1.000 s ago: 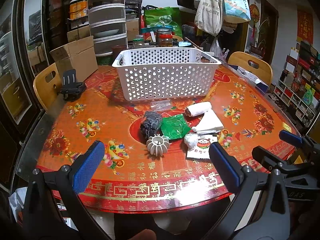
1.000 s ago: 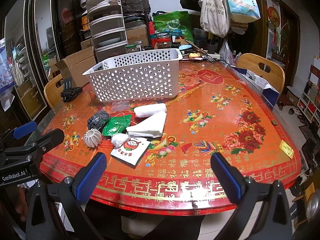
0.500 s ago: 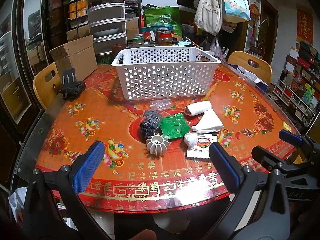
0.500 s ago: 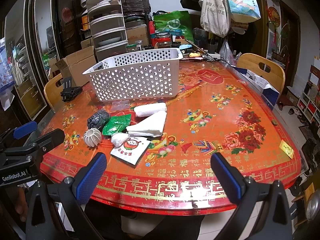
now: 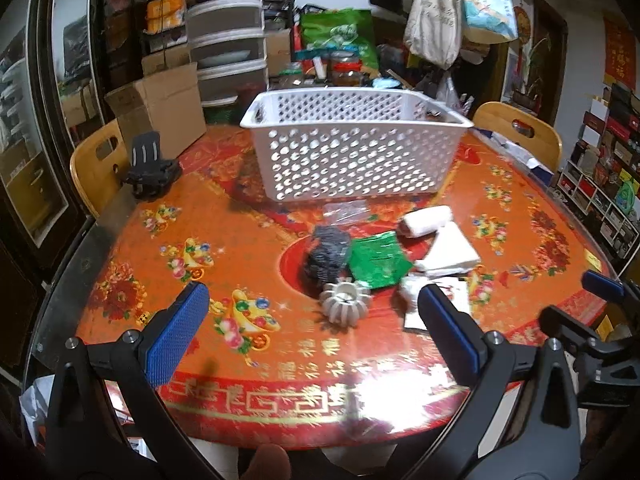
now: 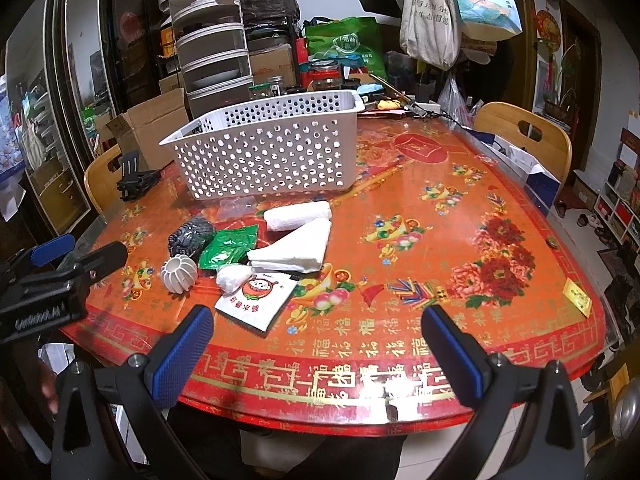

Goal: Organize soft objects
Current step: 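Grasp the black knit glove with the left tool while the right tool grasps the white folded towel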

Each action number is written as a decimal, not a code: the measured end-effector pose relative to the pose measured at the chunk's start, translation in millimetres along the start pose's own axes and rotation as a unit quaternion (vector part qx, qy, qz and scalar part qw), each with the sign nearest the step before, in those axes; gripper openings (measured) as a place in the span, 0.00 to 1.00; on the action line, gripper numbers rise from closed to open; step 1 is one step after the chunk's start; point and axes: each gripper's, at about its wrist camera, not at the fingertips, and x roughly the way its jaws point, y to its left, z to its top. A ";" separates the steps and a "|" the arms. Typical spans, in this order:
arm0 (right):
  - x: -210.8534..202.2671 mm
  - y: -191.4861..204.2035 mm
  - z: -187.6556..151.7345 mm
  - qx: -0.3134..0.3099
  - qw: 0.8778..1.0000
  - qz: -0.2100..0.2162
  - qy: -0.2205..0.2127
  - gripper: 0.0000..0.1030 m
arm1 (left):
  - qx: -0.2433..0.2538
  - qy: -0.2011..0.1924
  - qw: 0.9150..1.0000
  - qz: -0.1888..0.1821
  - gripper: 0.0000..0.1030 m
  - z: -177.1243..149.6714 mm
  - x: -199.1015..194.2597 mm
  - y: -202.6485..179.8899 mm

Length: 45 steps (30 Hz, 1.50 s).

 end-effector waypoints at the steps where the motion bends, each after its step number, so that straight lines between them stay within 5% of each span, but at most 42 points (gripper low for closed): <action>1: 3.4 0.4 1.4 -0.001 1.000 -0.001 0.003 1.00 | 0.001 0.005 1.000 0.010 1.00 1.2 8.0 3.7; 4: 13.9 -1.6 4.5 0.000 1.000 -0.001 0.009 1.00 | 0.001 0.026 0.999 0.022 1.00 6.6 28.6 13.9; 10: 39.7 -8.2 14.4 0.001 1.000 0.003 0.024 1.00 | -0.021 0.050 0.998 -0.025 1.00 16.7 59.8 28.2; 16: 62.6 -9.7 27.5 -0.002 0.999 0.021 0.035 1.00 | 0.011 0.051 0.998 -0.032 1.00 24.6 81.2 13.4; 19: 75.1 -6.6 32.9 -0.008 0.999 0.033 0.042 0.99 | 0.016 0.050 0.998 -0.045 0.92 27.6 87.3 7.5; 26: 102.5 2.3 39.3 -0.018 0.997 0.051 0.062 0.85 | 0.030 0.064 0.996 -0.058 0.69 28.0 108.4 0.1; 39: 134.3 10.6 40.7 -0.028 0.993 0.066 0.089 0.56 | 0.027 0.078 0.994 -0.077 0.65 23.6 131.7 2.0; 45: 135.8 12.1 41.0 -0.033 0.993 0.067 0.089 0.44 | 0.031 0.083 0.993 -0.079 0.51 22.6 138.0 0.0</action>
